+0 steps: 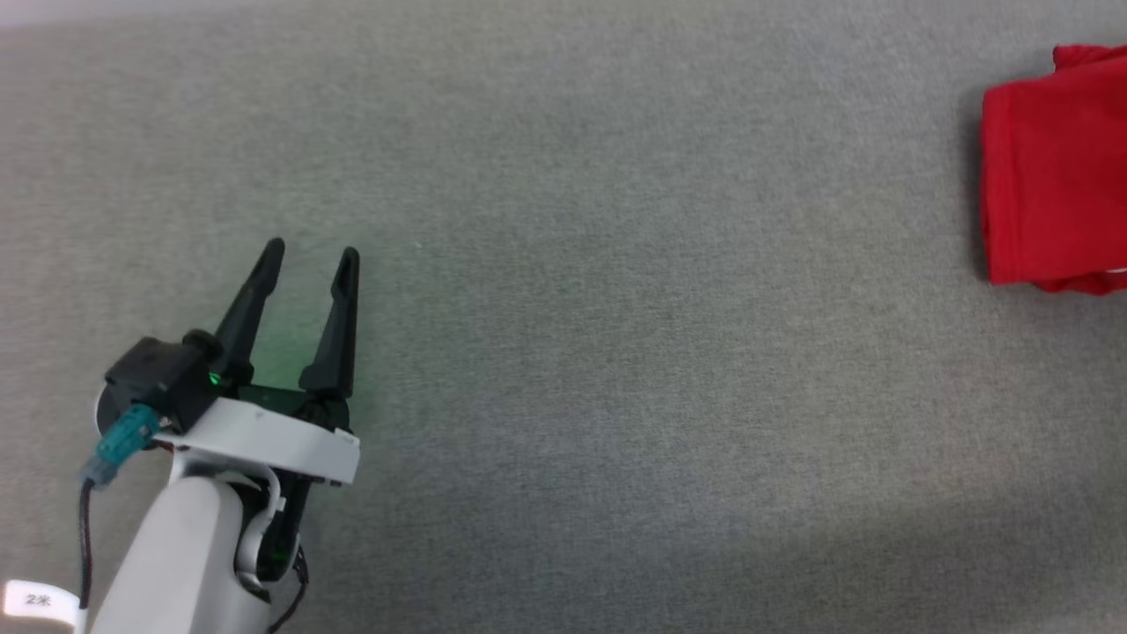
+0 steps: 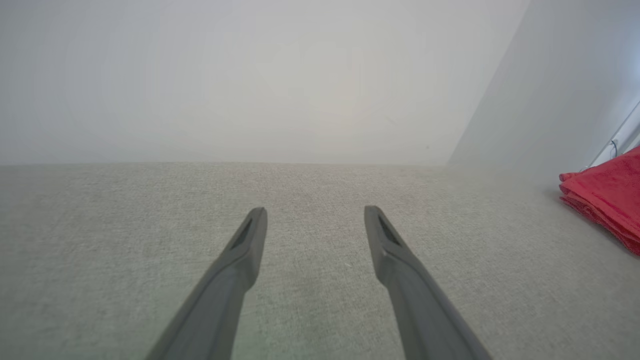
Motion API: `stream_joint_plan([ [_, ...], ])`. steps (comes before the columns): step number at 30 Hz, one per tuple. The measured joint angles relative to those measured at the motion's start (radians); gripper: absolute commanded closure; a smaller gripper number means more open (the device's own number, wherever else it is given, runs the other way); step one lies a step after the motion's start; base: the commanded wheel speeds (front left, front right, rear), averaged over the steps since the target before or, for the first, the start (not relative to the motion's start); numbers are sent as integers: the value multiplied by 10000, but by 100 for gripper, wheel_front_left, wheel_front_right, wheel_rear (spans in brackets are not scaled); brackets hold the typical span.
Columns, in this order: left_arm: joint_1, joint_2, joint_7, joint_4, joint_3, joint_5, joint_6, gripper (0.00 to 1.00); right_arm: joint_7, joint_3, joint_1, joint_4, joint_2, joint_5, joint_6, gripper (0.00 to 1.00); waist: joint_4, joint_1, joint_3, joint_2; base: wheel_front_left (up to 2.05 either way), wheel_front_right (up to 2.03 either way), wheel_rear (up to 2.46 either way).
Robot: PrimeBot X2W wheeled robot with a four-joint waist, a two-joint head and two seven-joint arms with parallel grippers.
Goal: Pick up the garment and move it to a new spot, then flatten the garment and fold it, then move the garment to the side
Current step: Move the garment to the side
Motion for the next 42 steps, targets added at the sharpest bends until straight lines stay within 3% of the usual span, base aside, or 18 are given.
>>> stream_joint_plan([
  [10, -338, 224, 0, -31, -90, 12, 0, 0, -991, 516, -632, 1279, -182, -731, 0, 100, -432, 0, 658, 0, 0, 0, 0],
  [24, -500, 272, 0, 52, -236, -42, 0, 0, -1490, 631, -1077, 3129, 462, -1039, 0, 100, -329, 0, 793, 0, 0, 0, 0],
  [25, -500, 274, 2, 54, -228, -48, 0, 0, -1538, 619, -1134, 3233, 483, -1099, 0, 97, -316, 0, 776, 0, 0, 0, 0],
  [27, -492, 268, 2, 65, -219, -58, 0, 0, -1569, 562, -1255, 3442, 520, -1139, 0, 66, -289, 0, 733, 0, 0, 0, 0],
  [28, -482, 263, 0, 75, -215, -58, 2, 0, -1616, 545, -1269, 3540, 535, -1166, 0, 58, -275, 0, 703, 0, 0, 0, 0],
  [30, -462, 238, 0, 86, -217, -69, 2, 0, -1687, 497, -1277, 3760, 577, -1193, 0, 42, -244, 0, 639, 0, 0, 0, 0],
  [31, -448, 226, 2, 100, -219, -73, 0, 0, -1743, 487, -1304, 3860, 604, -1193, 0, 42, -230, 0, 600, 0, 0, 0, 0],
  [32, -422, 215, 0, 105, -215, -82, 0, 0, -1772, 485, -1352, 3944, 621, -1193, 0, 4, -216, 0, 560, 0, 0, 0, 0],
  [33, -389, 199, 0, 115, -199, -86, 0, 0, -1825, 472, -1398, 4019, 639, -1189, 0, 0, -202, 0, 516, 0, 0, 0, 0],
  [42, -53, 142, 0, 144, -21, -100, 2, 0, -2383, 587, -1421, 4525, 821, -784, 0, 0, -74, 0, -1, 0, 0, 0, 0],
])
